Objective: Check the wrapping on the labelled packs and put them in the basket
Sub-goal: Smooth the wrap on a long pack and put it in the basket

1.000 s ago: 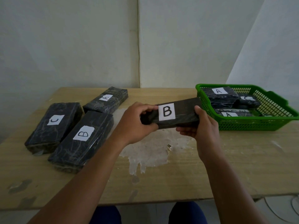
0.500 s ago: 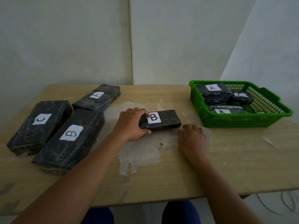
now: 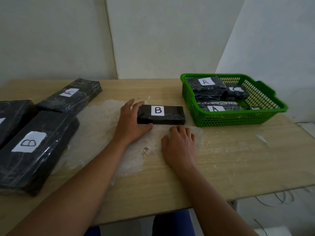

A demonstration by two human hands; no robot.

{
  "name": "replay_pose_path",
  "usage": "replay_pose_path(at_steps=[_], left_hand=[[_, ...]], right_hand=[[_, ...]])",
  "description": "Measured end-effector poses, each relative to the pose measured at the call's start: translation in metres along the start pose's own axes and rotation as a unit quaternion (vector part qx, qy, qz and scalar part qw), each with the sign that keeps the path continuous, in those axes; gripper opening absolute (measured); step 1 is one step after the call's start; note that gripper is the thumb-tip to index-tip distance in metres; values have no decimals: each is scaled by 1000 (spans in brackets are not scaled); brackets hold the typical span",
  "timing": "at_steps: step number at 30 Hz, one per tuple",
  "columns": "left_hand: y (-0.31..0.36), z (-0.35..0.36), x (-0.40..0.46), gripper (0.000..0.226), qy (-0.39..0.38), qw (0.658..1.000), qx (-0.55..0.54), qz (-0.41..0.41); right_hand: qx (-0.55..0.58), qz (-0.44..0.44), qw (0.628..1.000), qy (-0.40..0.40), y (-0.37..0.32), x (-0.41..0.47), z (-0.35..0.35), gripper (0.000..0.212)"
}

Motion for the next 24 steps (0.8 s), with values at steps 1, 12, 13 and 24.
replay_pose_path(at_steps=[1,12,13,24], left_hand=[[-1,0,-1,75,10,1000,-3,6],[9,14,24,43,23,999,31,24],[10,16,26,43,25,999,31,24],[11,22,37,44,22,998,43,32]], right_hand=[[-2,-1,1000,3,0,1,1,44],[-7,-8,999,32,4,4,3,36],[-7,-8,999,33,4,4,3,36],[-7,-5,999,35,4,6,4,36]])
Point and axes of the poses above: each hand's wrist, its own x-axis towards the middle knuckle, its own z-axis out of the palm, y = z × x, the point moved 6 cm from there along x, towards the middle knuckle, and after that the axes turned 10 degrees about -y, right-handed, at the moved point
